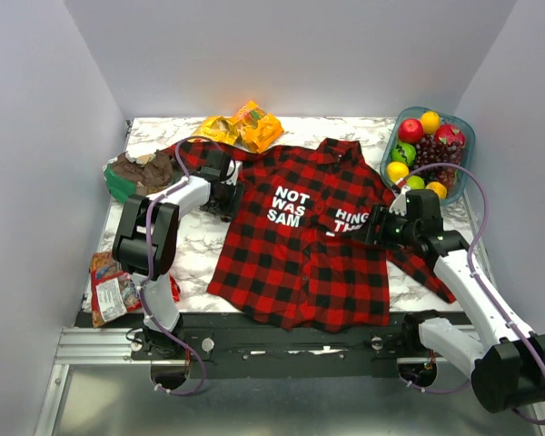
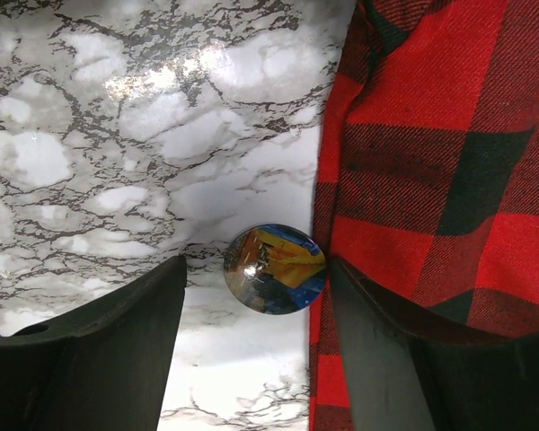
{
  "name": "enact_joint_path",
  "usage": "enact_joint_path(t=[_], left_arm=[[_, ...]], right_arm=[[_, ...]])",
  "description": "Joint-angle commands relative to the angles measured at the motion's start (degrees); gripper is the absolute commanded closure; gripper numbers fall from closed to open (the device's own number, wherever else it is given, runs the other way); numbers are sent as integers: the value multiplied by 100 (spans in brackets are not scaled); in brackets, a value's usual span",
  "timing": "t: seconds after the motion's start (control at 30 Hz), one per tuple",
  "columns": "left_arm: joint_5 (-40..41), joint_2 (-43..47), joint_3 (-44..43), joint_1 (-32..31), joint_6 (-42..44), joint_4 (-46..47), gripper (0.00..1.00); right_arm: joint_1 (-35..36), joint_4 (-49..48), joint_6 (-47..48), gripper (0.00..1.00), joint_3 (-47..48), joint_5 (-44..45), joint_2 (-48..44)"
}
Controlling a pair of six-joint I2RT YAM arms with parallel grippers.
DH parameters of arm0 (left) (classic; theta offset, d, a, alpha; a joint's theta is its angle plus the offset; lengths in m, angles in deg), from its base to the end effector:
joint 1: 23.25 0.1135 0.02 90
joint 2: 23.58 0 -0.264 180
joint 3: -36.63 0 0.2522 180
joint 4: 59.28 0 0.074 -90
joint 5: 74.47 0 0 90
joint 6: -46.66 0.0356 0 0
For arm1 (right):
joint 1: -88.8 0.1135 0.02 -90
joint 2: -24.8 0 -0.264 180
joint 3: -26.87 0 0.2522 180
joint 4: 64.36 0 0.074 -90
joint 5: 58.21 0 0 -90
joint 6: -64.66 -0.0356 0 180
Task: Pin the brooch onto the clothing
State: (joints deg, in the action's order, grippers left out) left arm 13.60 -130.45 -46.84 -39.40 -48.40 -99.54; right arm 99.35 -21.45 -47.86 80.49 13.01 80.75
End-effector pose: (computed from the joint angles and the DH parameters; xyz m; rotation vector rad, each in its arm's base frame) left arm 0.3615 -0.1059 0.1678 0.2706 2.6777 -0.1605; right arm 0.1945 0.0479 0.2455 0.0878 2.4051 0.6620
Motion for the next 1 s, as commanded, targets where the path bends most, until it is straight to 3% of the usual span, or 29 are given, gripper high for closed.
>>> enact_joint_path(t=[0.0, 0.3, 0.4, 0.7, 0.83, 0.97], left_arm=[[-176, -203, -34, -21, 58, -136, 30], [-88, -326, -60, -152, 84, -294, 50], [-18, -142, -16, -170, 67, -268, 53], [-105, 921, 362, -249, -100, 31, 56], [-281, 1098, 458, -407, -39, 49, 56], [149, 905, 354, -469, 110, -118, 53]], right_arm=[[35, -137, -59, 32, -74, -99, 22], [26, -181, -129, 32, -127, -90, 22], [35, -181, -129, 32, -119, -90, 31], [35, -137, -129, 32, -13, -64, 127], [53, -85, -129, 32, 48, -38, 180], [70, -49, -129, 33, 119, 7, 206]])
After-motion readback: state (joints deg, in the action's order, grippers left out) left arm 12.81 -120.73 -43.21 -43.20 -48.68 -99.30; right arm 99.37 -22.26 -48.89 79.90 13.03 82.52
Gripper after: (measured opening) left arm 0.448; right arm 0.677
